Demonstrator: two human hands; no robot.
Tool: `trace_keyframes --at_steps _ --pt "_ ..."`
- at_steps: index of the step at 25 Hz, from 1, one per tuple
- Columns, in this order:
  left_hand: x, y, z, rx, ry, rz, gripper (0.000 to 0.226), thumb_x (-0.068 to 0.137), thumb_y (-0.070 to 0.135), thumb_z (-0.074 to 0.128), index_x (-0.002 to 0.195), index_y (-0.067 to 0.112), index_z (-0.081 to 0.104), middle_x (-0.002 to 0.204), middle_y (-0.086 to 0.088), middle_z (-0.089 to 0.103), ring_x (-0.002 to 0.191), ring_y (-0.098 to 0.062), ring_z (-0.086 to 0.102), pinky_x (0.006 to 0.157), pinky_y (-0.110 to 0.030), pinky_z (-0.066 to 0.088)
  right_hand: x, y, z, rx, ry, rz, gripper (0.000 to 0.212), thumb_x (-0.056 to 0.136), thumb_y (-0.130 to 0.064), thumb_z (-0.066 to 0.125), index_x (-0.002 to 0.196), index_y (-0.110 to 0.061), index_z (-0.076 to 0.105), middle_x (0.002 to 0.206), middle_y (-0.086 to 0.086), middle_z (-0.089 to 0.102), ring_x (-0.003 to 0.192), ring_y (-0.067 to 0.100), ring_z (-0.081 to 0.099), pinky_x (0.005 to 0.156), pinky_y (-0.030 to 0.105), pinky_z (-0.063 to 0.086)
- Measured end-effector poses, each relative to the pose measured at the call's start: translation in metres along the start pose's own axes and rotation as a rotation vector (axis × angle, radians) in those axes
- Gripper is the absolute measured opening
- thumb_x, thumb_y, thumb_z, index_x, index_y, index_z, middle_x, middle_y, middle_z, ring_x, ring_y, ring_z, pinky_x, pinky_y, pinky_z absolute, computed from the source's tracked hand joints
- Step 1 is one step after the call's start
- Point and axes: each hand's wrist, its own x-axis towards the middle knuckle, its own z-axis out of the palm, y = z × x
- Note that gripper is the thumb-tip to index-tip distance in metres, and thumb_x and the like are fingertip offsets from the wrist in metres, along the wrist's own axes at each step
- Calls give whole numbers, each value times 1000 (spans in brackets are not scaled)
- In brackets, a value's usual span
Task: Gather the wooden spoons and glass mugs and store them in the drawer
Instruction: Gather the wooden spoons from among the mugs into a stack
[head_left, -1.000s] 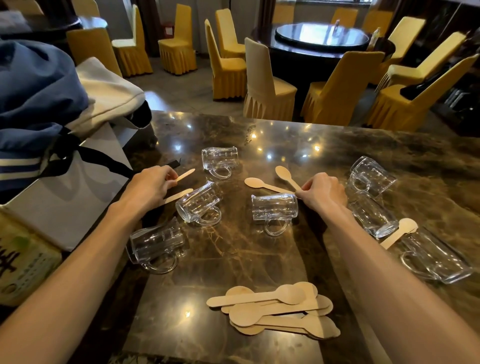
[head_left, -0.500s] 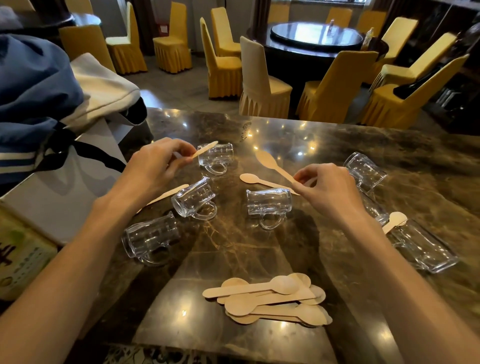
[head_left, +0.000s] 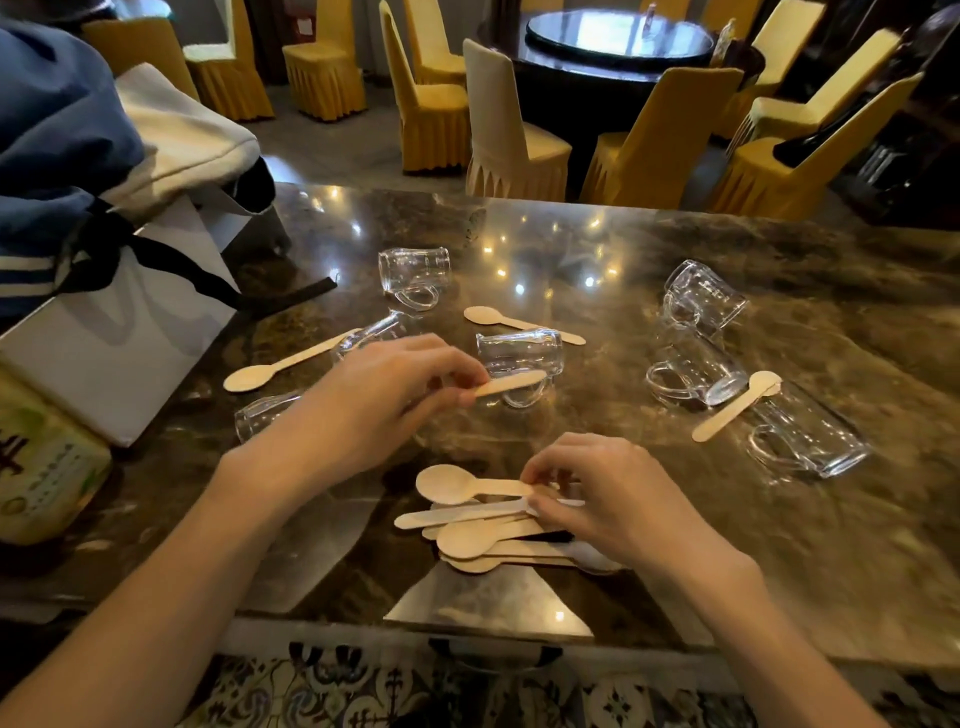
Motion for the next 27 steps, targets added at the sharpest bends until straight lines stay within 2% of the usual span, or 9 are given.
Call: trace_keyframes --at_steps 4,8,11,16,19,22,24,27 --pt "-13 13 27 -25 -103 19 28 89 32 50 116 35 59 109 17 57 92 2 54 80 -22 50 -21 4 11 42 13 39 22 83 -39 63 105 -37 66 98 -18 65 90 1 55 78 22 49" --pt "-25 20 48 -11 -167 -9 28 92 33 50 119 36 57 115 16 57 101 -1 53 87 -27 49 -32 5 19 150 80 80 52 79 -35 70 127 -34 50 94 -19 61 90 0 57 83 23 51" --pt "-27 26 64 16 -205 13 30 93 35 48 123 38 53 120 16 55 107 -2 50 92 -23 44 -38 7 22 171 84 86 67 79 -35 71 137 -35 39 101 -16 62 93 1 57 85 21 47" --pt "-30 37 99 70 -199 73 33 94 40 44 127 36 50 126 12 54 111 -7 51 92 -23 40 -51 14 20 155 77 64 60 77 -40 70 131 -40 44 96 -29 53 95 -6 50 84 15 42" --pt "-30 32 104 79 -169 73 33 95 40 42 127 36 50 127 11 54 112 -9 50 93 -25 41 -48 15 15 146 80 44 56 75 -43 71 126 -43 47 92 -33 50 95 -6 51 85 19 45" --pt "-31 30 99 46 -185 68 33 95 44 40 126 37 50 125 13 53 110 -7 49 92 -26 44 -44 14 9 164 82 45 53 70 -59 64 120 -44 53 95 -30 56 94 -6 53 84 23 49" --pt "-31 27 88 9 -174 45 34 92 49 40 123 39 53 119 16 55 105 -1 49 88 -20 43 -34 12 0 172 110 42 57 66 -69 54 116 -41 57 97 -25 60 92 -7 56 81 21 52" --pt "-23 7 55 -37 -71 -60 32 88 49 46 114 37 59 110 17 58 94 4 52 83 -19 47 -5 9 -19 169 201 30 53 66 -64 57 110 -35 63 92 -22 61 85 -6 59 76 22 54"
